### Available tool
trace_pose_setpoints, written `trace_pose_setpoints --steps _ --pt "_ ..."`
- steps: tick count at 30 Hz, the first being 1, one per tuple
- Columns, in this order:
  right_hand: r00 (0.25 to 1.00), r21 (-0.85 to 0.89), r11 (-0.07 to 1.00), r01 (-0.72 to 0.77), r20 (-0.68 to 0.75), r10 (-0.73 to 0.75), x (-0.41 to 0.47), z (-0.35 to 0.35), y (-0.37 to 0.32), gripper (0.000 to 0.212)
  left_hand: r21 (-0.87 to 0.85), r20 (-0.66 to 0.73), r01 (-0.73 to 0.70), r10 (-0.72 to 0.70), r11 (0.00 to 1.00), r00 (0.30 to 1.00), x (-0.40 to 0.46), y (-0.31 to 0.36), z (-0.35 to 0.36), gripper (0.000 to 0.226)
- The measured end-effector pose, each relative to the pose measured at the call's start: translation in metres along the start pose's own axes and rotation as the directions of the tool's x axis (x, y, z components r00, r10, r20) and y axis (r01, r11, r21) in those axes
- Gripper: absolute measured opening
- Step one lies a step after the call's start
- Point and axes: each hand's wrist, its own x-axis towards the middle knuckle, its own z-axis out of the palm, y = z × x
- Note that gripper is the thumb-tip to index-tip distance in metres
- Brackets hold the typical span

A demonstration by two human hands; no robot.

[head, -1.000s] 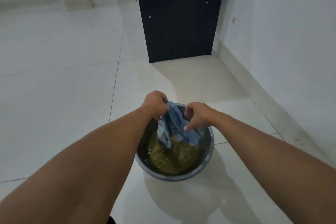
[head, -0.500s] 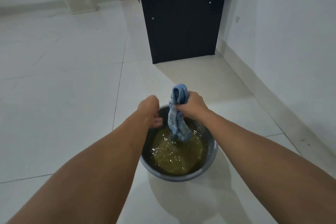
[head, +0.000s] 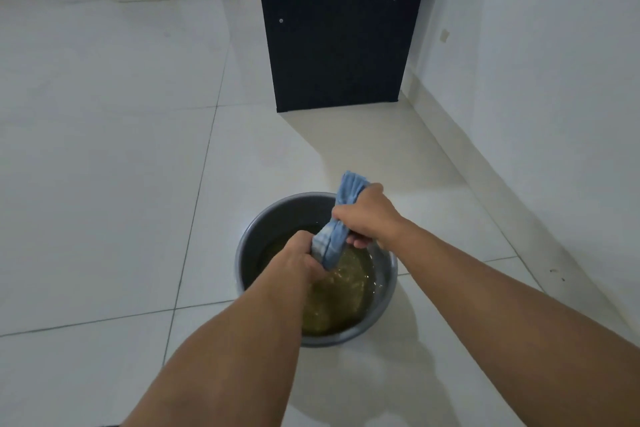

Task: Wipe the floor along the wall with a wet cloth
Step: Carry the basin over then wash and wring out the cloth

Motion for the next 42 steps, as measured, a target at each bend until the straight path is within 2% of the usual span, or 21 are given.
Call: trace_pose_setpoints --steps 2,4,6,10,12,13,15,17,20,22,25,28,30,32,33,35,37,38,39,40,42 --pt "0.998 0.053 0.996 -0.066 0.009 0.066 0.007 0.007 0.004 0.043 0.048 0.064 0.02 -0.023 0.999 0.998 0.002 0.001 -0.005 0.031" --pt "0.985 0.217 0.963 -0.162 0.088 0.146 0.013 0.016 0.005 0.027 0.05 0.164 0.033 -0.041 0.998 0.986 0.004 0.004 -0.012 0.054" --pt "0.979 0.296 0.933 -0.206 0.067 0.194 0.024 0.024 0.012 0.024 0.107 0.199 0.033 -0.053 0.994 0.979 0.007 0.01 -0.021 0.064" --pt "0.977 0.262 0.951 -0.162 -0.089 0.191 0.046 0.037 0.041 0.028 0.244 0.122 0.046 -0.077 0.969 0.989 -0.001 0.018 -0.041 0.026" --pt "0.969 0.251 0.942 -0.222 -0.047 0.241 0.053 0.045 0.06 0.029 0.165 0.062 0.061 -0.072 0.984 0.995 -0.001 0.022 -0.045 0.019" --pt "0.959 0.285 0.917 -0.28 0.029 0.283 0.051 0.048 0.067 0.031 0.094 0.059 0.076 -0.081 0.993 0.995 -0.002 0.024 -0.045 0.018" --pt "0.904 0.408 0.813 -0.416 0.281 0.321 0.044 0.058 0.08 0.046 -0.044 0.103 0.115 -0.111 0.992 0.989 -0.005 0.026 -0.043 0.025" --pt "0.835 0.577 0.636 -0.512 0.508 0.211 0.036 0.072 0.086 0.065 -0.079 0.192 0.136 -0.119 0.988 0.974 -0.009 0.027 -0.04 0.036" --pt "0.839 0.807 0.283 -0.519 0.544 -0.012 0.039 0.095 0.082 0.084 -0.037 0.292 0.157 -0.139 0.987 0.946 -0.014 0.025 -0.035 0.041" --pt "0.875 0.864 0.186 -0.467 0.482 -0.042 0.043 0.099 0.07 0.083 0.019 0.326 0.174 -0.17 0.985 0.93 -0.017 0.023 -0.036 0.045" --pt "0.933 0.887 0.317 -0.336 0.359 -0.013 0.05 0.091 0.052 0.044 0.158 0.329 0.172 -0.216 0.972 0.919 -0.017 0.024 -0.044 0.05" --pt "0.919 0.786 0.521 -0.334 0.393 -0.003 0.048 0.073 0.034 0.028 0.457 0.278 0.088 -0.236 0.885 0.931 -0.025 0.029 -0.046 0.065" --pt "0.911 0.618 0.718 -0.321 0.41 0.054 0.044 0.063 0.022 0.025 0.669 0.212 0.01 -0.203 0.744 0.956 -0.026 0.035 -0.042 0.064" --pt "0.922 0.285 0.927 -0.244 0.365 0.13 0.044 0.06 0.013 0.024 0.858 0.141 -0.053 -0.136 0.511 0.981 -0.023 0.039 -0.035 0.057" --pt "0.932 0.1 0.975 -0.198 0.328 0.156 0.046 0.06 0.01 0.024 0.925 0.106 -0.069 -0.079 0.374 0.991 -0.02 0.038 -0.03 0.055" --pt "0.949 -0.134 0.981 -0.142 0.264 0.173 0.051 0.065 0.007 0.022 0.979 0.092 -0.112 0.123 0.169 0.988 -0.018 0.031 -0.021 0.047" --pt "0.961 -0.193 0.97 -0.148 0.204 0.187 0.055 0.067 0.006 0.023 0.975 0.163 -0.204 0.33 0.093 0.93 -0.015 0.022 -0.018 0.036" --pt "0.963 -0.122 0.978 -0.169 0.193 0.19 0.055 0.066 0.007 0.026 0.962 0.182 -0.242 0.367 0.124 0.912 -0.013 0.02 -0.018 0.034" --pt "0.96 0.035 0.98 -0.195 0.213 0.183 0.057 0.063 0.01 0.035 0.941 0.174 -0.258 0.345 0.217 0.923 -0.013 0.021 -0.02 0.036" --pt "0.947 0.244 0.941 -0.237 0.274 0.167 0.059 0.059 0.013 0.044 0.901 0.156 -0.242 0.251 0.361 0.955 -0.013 0.026 -0.023 0.037" --pt "0.903 0.586 0.746 -0.316 0.427 0.047 0.056 0.05 0.022 0.054 0.743 0.189 -0.119 -0.035 0.659 0.981 -0.016 0.035 -0.029 0.035"
